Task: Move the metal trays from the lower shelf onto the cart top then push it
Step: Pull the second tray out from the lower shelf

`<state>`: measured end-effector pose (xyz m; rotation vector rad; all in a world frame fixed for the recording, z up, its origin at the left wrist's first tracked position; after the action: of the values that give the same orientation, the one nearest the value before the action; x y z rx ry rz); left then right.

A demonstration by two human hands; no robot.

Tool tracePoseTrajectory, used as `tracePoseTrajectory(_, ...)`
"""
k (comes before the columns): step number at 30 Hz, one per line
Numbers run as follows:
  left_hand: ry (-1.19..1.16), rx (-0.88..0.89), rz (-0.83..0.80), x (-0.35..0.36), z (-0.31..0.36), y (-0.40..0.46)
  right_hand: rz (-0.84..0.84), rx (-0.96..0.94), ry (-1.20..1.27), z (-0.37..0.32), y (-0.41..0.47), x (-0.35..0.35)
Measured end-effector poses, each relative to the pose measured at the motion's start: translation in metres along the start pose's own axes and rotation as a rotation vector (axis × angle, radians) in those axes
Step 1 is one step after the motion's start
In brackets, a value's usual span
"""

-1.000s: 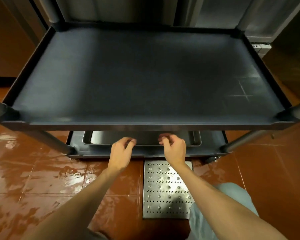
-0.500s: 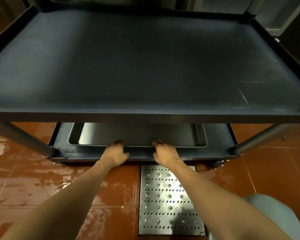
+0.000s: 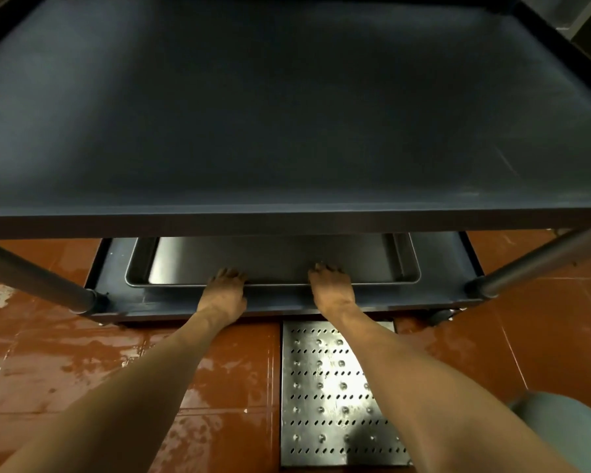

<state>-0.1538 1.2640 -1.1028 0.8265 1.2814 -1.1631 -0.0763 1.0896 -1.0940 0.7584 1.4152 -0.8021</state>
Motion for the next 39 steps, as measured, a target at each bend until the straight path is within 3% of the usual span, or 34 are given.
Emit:
tracePoseTrajectory(9, 0.224, 0.124, 0.106, -0.018, 0.001, -0.023, 0.016, -0.093, 0.186, 0.002, -0.031, -0.024)
tracePoseTrajectory(21, 0.084, 0.235, 0.064, -0.138, 0.034, -0.066, -0.089, -0.056, 0.108, -0.007, -0.056, -0.153)
tracePoseTrajectory(28, 0.012, 0.157, -0.054, -0.222, 0.04, -0.133, -0.083, -0.102, 0.152, -0.023, -0.103, -0.235)
tracePoseTrajectory(34, 0.019, 0.138, -0.29, -0.294, 0.051, -0.197, -0.288, -0.112, 0.184, -0.032, -0.158, -0.319)
tracePoseTrajectory(39, 0.052, 0.156, -0.361, -0.375, 0.069, -0.234, -0.405, -0.106, 0.215, -0.032, -0.184, -0.407)
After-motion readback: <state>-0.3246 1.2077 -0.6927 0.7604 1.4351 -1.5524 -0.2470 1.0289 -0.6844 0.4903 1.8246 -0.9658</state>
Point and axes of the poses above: each hand's wrist, its own y-axis towards the middle knuckle, its own x-axis out of the palm, z = x × y, the point moved 8 cm from there along y, towards the middle knuckle, and after that the axes turned 13 degrees about z, right-handed, at the moved point
